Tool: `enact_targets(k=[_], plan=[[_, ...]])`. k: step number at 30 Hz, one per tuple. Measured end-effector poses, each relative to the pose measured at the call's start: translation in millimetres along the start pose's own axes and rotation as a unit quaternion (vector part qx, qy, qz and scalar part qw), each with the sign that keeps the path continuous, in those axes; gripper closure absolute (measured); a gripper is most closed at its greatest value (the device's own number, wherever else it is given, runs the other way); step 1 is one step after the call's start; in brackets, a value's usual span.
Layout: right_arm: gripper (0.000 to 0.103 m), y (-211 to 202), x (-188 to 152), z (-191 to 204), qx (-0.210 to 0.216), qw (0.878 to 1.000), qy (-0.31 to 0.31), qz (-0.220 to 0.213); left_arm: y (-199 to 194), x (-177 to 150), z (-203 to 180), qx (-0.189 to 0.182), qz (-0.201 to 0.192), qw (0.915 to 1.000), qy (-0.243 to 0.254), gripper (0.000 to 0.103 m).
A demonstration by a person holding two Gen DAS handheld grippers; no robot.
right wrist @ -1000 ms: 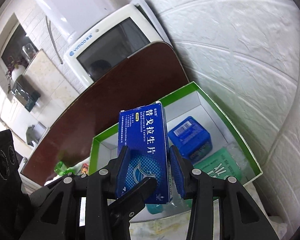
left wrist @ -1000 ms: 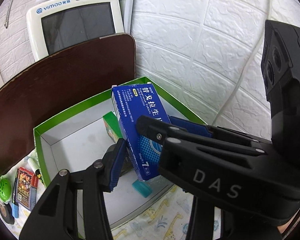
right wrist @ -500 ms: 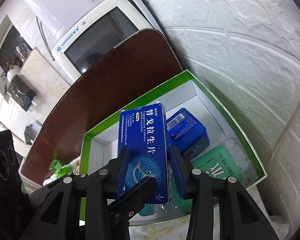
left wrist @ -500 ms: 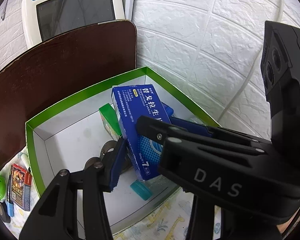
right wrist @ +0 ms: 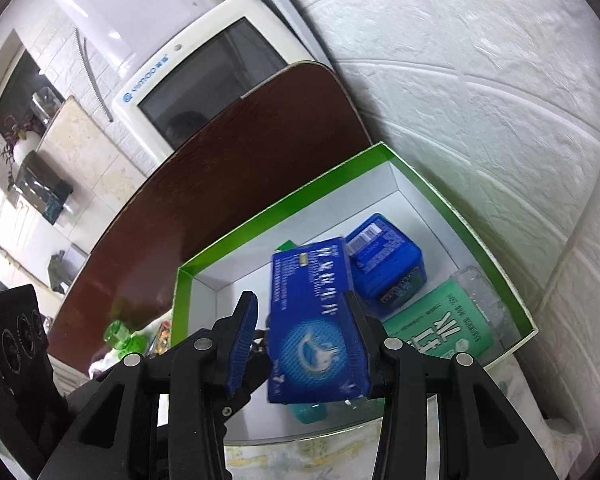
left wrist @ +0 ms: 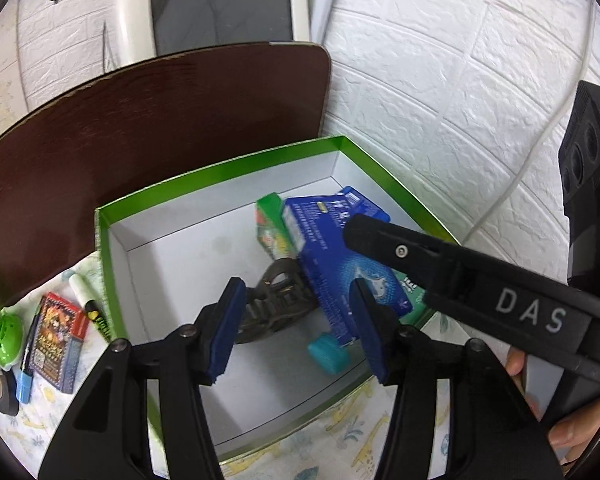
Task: Organize rigid objects
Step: 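Lower the medicine box into the green box and open the right gripper, then move the right gripper to the black tape roll and grasp it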
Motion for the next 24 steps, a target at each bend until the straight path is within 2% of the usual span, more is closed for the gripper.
enact_targets(k=[8,14,19,24], plan=[[0.059,4.3,-14.1,48.4,0.021,0.999,-0.042,0.014,-41.4,-14.3,44.4,0.03,-0.026,0.9985,-0.038,0.047],[0.059,14.7,-36.5,97.0,0.038,0.995,-0.087,0.035,-81.4,-32.4,94.9,0.069,-0.052,0.9937,-0.071,0.044],[0.059,28.0,-61.7,142.6,0.049,0.989,-0.127,0.058,-117.8,-58.9,147.7,0.104,-0.074,0.9847,-0.119,0.042],[0.059,44.9,-93.8,188.2,0.062,0.979,-0.172,0.088,-144.6,-90.7,203.1,0.146,-0.085,0.9708,-0.171,0.041]])
Point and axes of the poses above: each gripper's, at about its wrist camera, not at the fingertips, and y roughly the way its jaws point, z to its left, x to its top, the point moved 6 cm from there along y, roughly the way its jaws point, and after that the axes turned 8 degrees about -x, right-handed, at the moved point
